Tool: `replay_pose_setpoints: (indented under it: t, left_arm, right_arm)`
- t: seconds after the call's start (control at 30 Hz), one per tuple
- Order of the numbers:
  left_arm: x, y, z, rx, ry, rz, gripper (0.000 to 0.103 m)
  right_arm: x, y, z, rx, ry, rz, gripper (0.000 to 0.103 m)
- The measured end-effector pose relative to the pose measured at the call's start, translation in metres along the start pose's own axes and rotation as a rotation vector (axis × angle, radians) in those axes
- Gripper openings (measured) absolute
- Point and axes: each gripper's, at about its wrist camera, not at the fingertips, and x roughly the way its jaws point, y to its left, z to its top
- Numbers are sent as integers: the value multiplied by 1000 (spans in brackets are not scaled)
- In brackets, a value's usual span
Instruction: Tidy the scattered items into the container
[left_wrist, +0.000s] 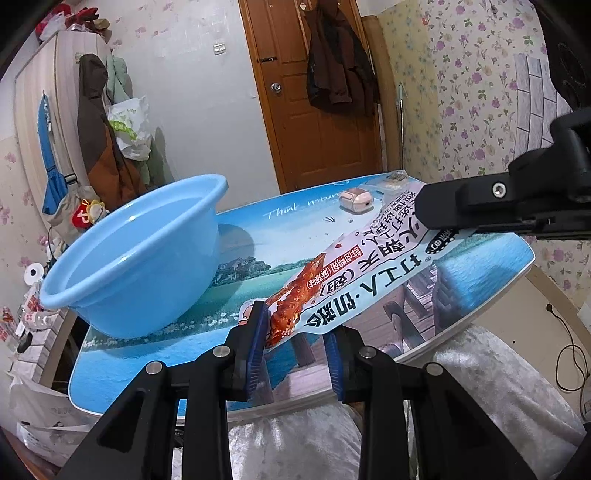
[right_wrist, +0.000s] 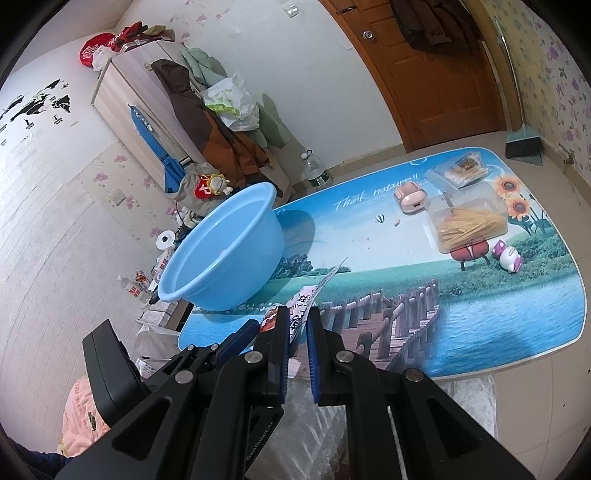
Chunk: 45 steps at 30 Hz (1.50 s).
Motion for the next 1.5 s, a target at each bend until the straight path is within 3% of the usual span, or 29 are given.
replay_pose_setpoints:
  t: [0.63,1.2,1.5]
  left_arm:
    - [-35,11,22,3,-100,56,28]
    - [-43,23,26,-20,-125,76,28]
    - [-54,38,38,-21,-176,125,28]
  right_arm:
    - [-33,31,11,-73,-75,39,9]
    - [-37,49,18,-111,-86,53,9]
    - [-40,72,30,-158,-103,78,9]
